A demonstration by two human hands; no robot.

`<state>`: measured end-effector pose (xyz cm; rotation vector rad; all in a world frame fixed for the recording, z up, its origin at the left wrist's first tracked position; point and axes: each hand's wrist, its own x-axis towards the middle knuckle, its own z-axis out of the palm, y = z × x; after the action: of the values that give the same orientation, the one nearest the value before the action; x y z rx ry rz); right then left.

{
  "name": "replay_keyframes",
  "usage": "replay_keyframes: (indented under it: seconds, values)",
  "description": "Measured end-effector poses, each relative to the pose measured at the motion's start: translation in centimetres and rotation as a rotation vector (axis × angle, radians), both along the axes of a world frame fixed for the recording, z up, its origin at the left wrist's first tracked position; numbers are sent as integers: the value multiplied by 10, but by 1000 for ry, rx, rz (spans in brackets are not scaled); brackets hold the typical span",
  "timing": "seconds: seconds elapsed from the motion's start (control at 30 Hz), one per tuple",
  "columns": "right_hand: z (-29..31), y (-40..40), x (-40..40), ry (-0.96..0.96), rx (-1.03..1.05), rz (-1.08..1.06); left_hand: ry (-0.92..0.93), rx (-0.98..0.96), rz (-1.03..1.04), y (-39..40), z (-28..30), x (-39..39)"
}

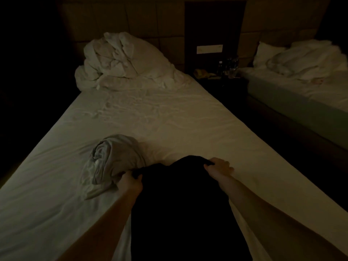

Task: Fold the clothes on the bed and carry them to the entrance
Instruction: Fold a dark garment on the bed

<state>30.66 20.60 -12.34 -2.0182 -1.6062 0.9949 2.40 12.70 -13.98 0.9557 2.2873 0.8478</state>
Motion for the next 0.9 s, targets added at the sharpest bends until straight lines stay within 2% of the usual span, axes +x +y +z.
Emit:
replay_keyframes:
  seconds: [0.1,0.17,0.37,0.53,0.67,0.73,0.9]
  values:
    - [-25,16,-4,-66,-67,30,129,-142,-57,12,-18,0]
    - [-31,24,-5,-64,-70,55,194,-155,-142,18,-29,-5]
    - [-27,33,-15,57,-30,49,237,69,-109,14,-32,-10]
    - [7,17,-10,268,-35,71,74,176,27,-13,-12,1]
    - [50,-8,0,460,-1,139,17,179,-78,-26,20,1]
    - [75,-26,7,498,22,204,-11,261,-149,-39,42,4]
    - [134,-79,30,559,109,261,-362,512,-189,-90,110,18]
